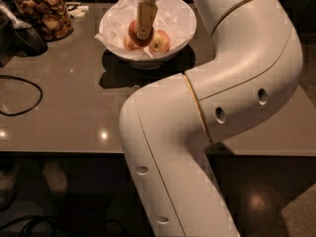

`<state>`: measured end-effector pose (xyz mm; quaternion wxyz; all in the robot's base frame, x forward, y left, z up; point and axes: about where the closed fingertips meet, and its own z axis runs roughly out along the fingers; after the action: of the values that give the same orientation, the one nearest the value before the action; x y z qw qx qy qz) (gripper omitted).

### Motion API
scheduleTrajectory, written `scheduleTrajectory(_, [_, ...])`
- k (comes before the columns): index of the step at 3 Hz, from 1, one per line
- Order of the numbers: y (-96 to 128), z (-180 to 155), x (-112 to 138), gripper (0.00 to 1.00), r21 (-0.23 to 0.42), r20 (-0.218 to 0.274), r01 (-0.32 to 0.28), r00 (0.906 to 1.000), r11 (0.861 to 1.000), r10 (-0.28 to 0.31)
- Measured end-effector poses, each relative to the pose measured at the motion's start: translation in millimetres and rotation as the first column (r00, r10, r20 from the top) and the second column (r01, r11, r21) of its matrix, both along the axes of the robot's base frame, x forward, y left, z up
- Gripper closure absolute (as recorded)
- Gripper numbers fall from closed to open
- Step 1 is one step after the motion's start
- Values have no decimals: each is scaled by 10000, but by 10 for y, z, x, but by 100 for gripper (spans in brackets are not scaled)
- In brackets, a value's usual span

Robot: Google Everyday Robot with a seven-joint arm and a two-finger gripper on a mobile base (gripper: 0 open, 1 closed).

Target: Pick apple from white bowl

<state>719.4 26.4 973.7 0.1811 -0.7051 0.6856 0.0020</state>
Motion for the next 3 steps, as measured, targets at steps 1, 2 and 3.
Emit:
scheduleTrajectory(1, [37, 155, -72, 100, -109, 193, -68, 9998, 9999, 70])
scheduleTrajectory(2, [64, 280, -129, 100, -133, 363, -126, 9993, 9998, 131])
scheduleTrajectory(3, [102, 445, -208, 100, -107, 603, -293, 9977, 9995, 299])
